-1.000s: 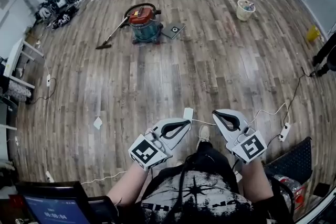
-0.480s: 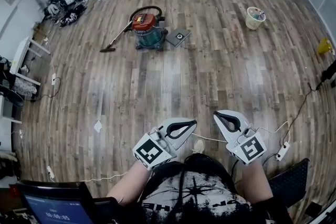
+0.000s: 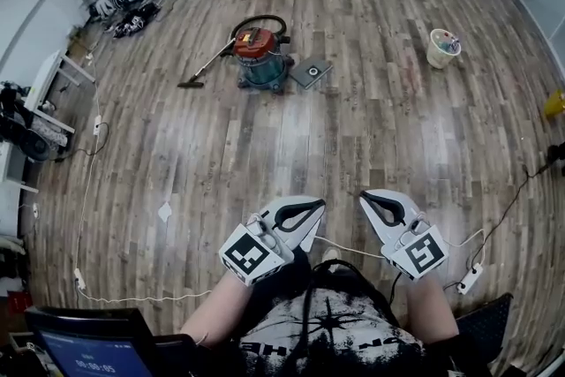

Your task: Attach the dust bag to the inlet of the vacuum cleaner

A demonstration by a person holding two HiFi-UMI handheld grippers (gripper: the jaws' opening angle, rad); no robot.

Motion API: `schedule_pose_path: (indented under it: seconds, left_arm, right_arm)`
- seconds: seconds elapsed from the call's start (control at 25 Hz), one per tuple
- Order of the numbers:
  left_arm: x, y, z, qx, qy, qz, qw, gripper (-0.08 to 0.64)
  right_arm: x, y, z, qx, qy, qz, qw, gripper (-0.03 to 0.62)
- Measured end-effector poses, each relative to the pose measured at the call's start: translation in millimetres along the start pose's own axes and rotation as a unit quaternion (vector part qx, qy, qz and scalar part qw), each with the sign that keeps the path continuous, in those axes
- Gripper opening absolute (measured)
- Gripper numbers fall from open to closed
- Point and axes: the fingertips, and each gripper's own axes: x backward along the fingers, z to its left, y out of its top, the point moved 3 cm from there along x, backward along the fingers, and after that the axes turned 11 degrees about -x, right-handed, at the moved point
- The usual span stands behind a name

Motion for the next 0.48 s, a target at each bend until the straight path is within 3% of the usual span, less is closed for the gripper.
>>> schedule_pose_path:
  seconds: [0.16,0.48]
  left_arm:
    - [-0.1,-2.5,17.5,-0.003,0.004,-0.017,0.9998,0.002]
    - [-9.3,-32.6,97.4,0.020,-0.030,-0.018,0.9992,0.002]
  right_arm:
    - [-20.5,10.8,-5.7,0.019,0.012,-0.020,1.000,0.005]
    - [-89.6,28.6,-43.3,0.027,-0.020,-0.038,0.999,0.005]
